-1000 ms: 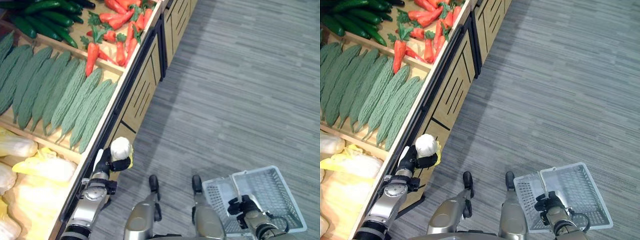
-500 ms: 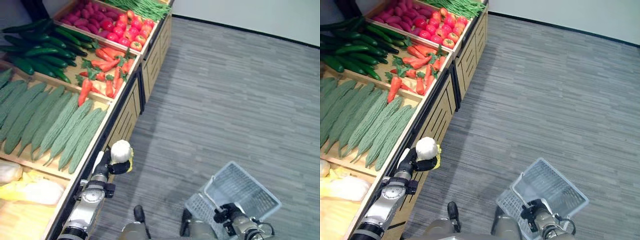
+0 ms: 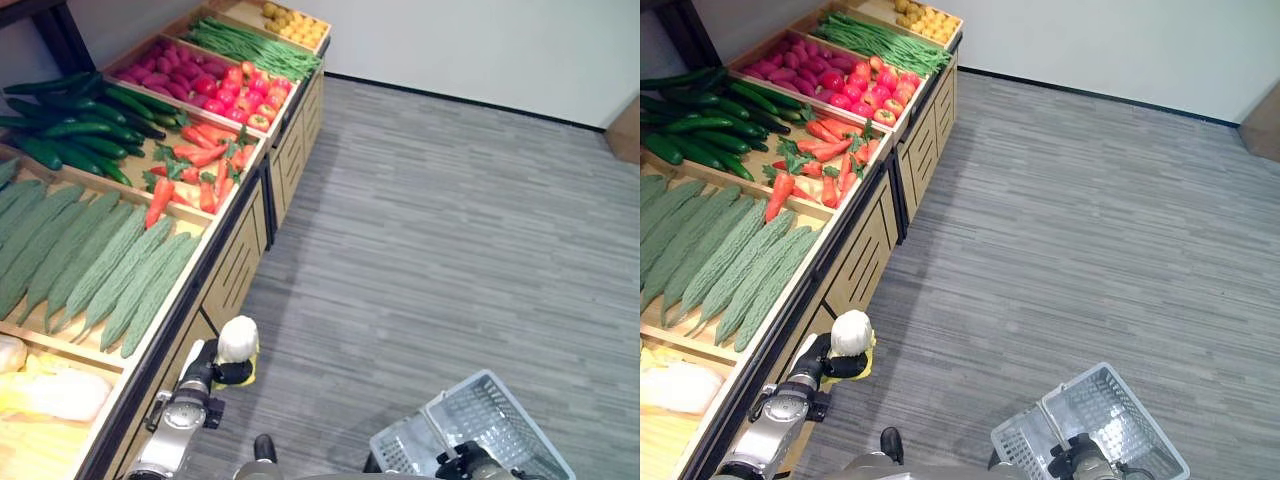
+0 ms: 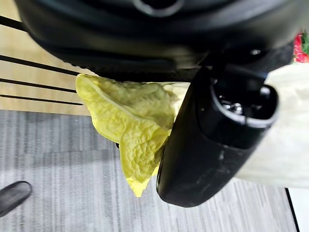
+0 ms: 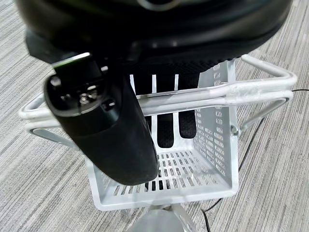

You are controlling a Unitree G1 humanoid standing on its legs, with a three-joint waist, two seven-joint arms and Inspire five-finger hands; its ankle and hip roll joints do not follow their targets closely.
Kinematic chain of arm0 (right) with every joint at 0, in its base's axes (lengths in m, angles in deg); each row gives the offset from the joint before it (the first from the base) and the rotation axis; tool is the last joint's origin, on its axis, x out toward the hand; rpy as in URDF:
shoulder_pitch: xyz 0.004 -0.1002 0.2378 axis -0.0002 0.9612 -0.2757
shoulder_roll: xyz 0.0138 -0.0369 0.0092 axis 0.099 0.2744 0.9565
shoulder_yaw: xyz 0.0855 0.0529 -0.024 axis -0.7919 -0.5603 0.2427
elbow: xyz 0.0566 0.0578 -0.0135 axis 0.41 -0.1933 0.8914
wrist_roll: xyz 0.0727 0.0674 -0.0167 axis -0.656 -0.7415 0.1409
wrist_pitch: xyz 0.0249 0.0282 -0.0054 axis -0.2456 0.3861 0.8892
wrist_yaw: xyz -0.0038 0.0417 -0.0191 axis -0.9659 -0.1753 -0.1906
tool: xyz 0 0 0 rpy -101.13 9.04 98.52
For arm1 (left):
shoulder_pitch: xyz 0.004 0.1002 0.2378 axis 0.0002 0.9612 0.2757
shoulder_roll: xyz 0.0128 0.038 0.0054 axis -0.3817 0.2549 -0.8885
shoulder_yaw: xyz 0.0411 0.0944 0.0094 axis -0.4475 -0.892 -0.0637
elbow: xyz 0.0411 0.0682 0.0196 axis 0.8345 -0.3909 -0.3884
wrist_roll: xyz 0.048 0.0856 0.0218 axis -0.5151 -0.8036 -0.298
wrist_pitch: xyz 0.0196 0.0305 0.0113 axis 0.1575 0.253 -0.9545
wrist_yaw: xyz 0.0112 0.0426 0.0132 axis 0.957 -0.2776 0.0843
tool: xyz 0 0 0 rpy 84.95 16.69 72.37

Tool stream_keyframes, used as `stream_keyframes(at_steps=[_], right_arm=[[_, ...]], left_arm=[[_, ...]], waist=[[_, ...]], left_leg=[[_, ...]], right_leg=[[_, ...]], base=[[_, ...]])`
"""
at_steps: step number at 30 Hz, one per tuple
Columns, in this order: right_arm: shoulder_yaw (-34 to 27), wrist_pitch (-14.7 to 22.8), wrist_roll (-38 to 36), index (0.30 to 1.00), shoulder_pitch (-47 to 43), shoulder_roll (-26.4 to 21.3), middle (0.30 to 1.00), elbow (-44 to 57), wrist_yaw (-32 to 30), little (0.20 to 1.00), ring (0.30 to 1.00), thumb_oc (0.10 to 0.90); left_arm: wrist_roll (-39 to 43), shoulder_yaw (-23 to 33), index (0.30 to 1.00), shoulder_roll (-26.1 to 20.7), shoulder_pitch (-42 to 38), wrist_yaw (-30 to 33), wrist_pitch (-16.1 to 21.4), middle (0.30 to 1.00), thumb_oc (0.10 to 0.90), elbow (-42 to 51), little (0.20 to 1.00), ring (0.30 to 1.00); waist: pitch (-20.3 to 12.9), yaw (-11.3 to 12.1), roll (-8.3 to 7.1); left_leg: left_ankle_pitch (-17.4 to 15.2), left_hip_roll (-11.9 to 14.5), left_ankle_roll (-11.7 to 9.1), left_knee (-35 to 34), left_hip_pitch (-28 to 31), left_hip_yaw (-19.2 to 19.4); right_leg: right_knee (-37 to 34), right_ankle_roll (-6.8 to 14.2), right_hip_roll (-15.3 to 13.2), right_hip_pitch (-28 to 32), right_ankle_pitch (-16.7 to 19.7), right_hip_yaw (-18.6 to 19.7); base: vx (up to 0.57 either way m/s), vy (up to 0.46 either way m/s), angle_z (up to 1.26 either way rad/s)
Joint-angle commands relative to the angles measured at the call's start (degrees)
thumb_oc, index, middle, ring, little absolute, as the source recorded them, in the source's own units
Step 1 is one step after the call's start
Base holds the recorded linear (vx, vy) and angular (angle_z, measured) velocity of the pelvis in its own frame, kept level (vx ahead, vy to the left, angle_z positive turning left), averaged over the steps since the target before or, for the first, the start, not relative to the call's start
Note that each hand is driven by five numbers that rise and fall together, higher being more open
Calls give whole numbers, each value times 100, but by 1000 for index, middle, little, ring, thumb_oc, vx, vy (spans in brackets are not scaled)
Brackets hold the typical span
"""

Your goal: Get the vegetables into the basket

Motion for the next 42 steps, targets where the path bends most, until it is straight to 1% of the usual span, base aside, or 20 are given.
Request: stream_keyframes(at_steps=[1,6,11,12,13,19,20,21,23,29,35,39,40,41,42], right_arm=[[170,173,83,300,-538,-340,300,171,-67,300,300,400],[294,155,111,300,-1038,-510,300,200,-53,300,300,400],[489,134,143,300,-1499,-469,300,28,-48,300,300,400],[599,132,173,300,-1680,-416,300,-54,-48,300,300,400],[596,135,172,300,-1693,-416,300,-64,-48,300,300,400],[959,130,281,300,-2482,-251,300,-417,-78,300,300,400],[956,134,279,300,-2495,-251,300,-427,-79,300,300,400],[1075,156,272,300,-2734,-173,300,-430,-99,300,300,400],[1227,190,267,300,-2910,-46,300,-409,-125,300,300,400],[1450,241,191,300,-3131,254,300,-300,-192,300,300,400],[1637,361,-10,300,-3738,432,300,7,-338,300,300,400],[1665,492,-337,300,-3930,464,300,724,-503,300,300,400],[1710,492,-313,300,-3925,446,300,877,-522,300,300,400],[1773,497,-265,300,-3977,350,300,1381,-551,300,300,400],[1790,512,-245,300,-3998,314,300,1549,-580,300,300,400]], left_arm=[[-259,-175,300,-11,-422,-75,403,300,400,678,300,300],[-71,-364,300,-35,-540,-296,466,300,400,984,300,300],[142,-676,300,9,-842,-446,524,300,400,1279,300,300],[243,-839,300,30,-1042,-503,560,300,400,1416,300,300],[246,-840,300,29,-1051,-502,558,300,400,1416,300,300],[624,-1406,300,68,-1678,-565,658,300,400,1888,300,300],[628,-1409,300,68,-1691,-562,659,300,400,1883,300,300],[718,-1605,300,136,-1934,-542,693,300,400,1991,300,300],[745,-1836,300,257,-2201,-523,709,300,400,1997,300,300],[867,-2232,300,488,-2577,-482,731,300,400,1917,300,300],[1236,-2479,300,717,-2861,-238,837,300,400,1885,300,300],[1350,-2490,300,796,-2741,-64,885,300,400,1893,300,300],[1338,-2487,300,795,-2690,-52,891,300,400,1883,300,300],[1251,-2444,300,756,-2578,-2,884,300,400,1856,300,300],[1220,-2429,300,738,-2534,23,883,300,400,1829,300,300]], waist=[[-23,185,231],[-120,334,268],[-230,466,304],[-277,507,337],[-269,507,338],[-339,674,486],[-330,676,486],[-329,701,537],[-342,697,597],[-358,641,695],[-286,607,812],[-199,537,846],[-187,522,847],[-160,494,839],[-148,486,832]], left_leg=[[8,-102,-170,45,-67,-260],[21,-54,-216,81,16,-387],[26,-46,-242,98,76,-479],[36,-42,-253,99,91,-522],[36,-41,-254,100,90,-525],[53,-43,-287,108,97,-628],[52,-42,-288,109,98,-629],[54,-67,-290,104,94,-647],[64,-86,-298,92,84,-663],[58,-78,-312,72,94,-625],[68,-91,-322,56,47,-583],[80,-74,-332,41,15,-513],[81,-69,-335,38,13,-491],[79,-53,-339,35,10,-445],[79,-52,-338,35,9,-436]], right_leg=[[576,466,-178,101,-150,81],[479,430,-152,284,-200,19],[451,410,-129,442,-244,-30],[454,399,-114,468,-260,-46],[454,398,-112,470,-261,-49],[377,366,-98,548,-320,-109],[375,365,-97,552,-319,-110],[349,368,-104,568,-309,-113],[326,362,-110,582,-318,-117],[232,354,-89,572,-305,-89],[138,351,-112,513,-259,1],[58,340,-102,430,-211,111],[54,337,-97,413,-204,137],[28,332,-87,391,-194,189],[25,328,-84,382,-188,207]], base=[[19,-49,14],[29,-69,6],[33,-57,13],[25,-50,8],[16,-44,12],[15,-25,12],[19,-11,5],[8,10,4],[23,9,4],[8,1,2],[-9,9,-4],[-18,2,-9],[-7,-10,-23],[0,-13,-21],[1,-19,-19]])
